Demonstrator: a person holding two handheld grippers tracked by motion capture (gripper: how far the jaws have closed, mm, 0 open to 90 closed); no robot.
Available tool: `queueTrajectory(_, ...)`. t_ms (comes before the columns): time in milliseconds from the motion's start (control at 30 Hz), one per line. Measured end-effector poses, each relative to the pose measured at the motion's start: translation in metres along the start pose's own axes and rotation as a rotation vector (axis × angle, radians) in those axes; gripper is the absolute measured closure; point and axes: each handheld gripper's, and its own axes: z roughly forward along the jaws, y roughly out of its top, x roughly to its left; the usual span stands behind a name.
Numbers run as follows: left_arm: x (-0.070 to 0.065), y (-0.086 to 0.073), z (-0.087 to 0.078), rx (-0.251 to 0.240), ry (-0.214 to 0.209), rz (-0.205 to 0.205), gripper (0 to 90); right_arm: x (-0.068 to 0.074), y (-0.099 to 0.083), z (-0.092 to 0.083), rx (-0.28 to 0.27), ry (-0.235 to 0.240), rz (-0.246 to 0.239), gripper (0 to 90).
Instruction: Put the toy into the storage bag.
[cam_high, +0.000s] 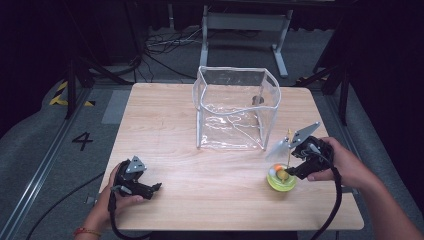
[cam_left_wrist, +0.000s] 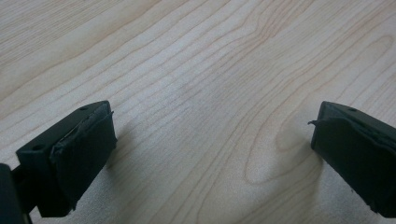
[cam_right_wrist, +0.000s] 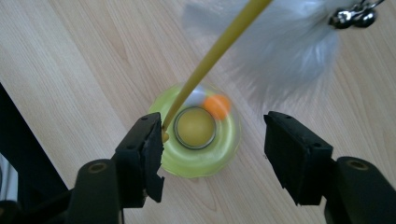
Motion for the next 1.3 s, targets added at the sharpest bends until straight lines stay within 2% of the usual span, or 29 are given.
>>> queueTrajectory(133,0.0,0.0,0.0,-0.001,0.001,0.0,0.3,-0.001,0.004,0.004,0.014,0.014,-0.009,41.0)
queueTrajectory(267,0.0,0.0,0.0,-0.002,0.005,0.003,0.2,0.004,0.009,0.005,0.018,0.051,-0.023,42.4)
queueTrajectory(333,0.0,0.0,0.0,-0.001,0.004,0.001,0.3,0.008,0.012,0.003,0.018,0.045,-0.043,43.7)
queueTrajectory(467,0.0,0.0,0.0,-0.002,0.005,0.003,0.2,0.008,0.016,-0.004,0.015,0.045,-0.047,49.5)
queueTrajectory(633,0.0,0.0,0.0,-0.002,0.005,0.003,0.3,0.006,0.019,-0.011,0.036,0.059,-0.051,60.2)
queueTrajectory(700,0.0,0.0,0.0,-0.002,0.003,0.002,0.2,0.005,0.02,-0.014,0.037,0.079,-0.056,69.6)
queueTrajectory(733,0.0,0.0,0.0,-0.001,0.003,0.001,0.2,0.005,0.02,-0.014,0.037,0.079,-0.056,69.6)
queueTrajectory(800,0.0,0.0,0.0,-0.002,0.005,0.003,0.3,0.005,0.02,-0.016,0.046,0.089,-0.066,77.7)
queueTrajectory(967,0.0,0.0,0.0,-0.001,0.004,0.001,0.2,0.007,0.021,-0.019,0.056,0.123,-0.092,86.9)
queueTrajectory(1067,0.0,0.0,0.0,-0.001,0.004,0.001,0.2,0.008,0.022,-0.022,0.062,0.107,-0.097,87.9)
queueTrajectory(1300,0.0,0.0,0.0,-0.002,0.004,0.003,0.2,0.003,0.021,-0.034,0.027,0.087,-0.08,88.0)
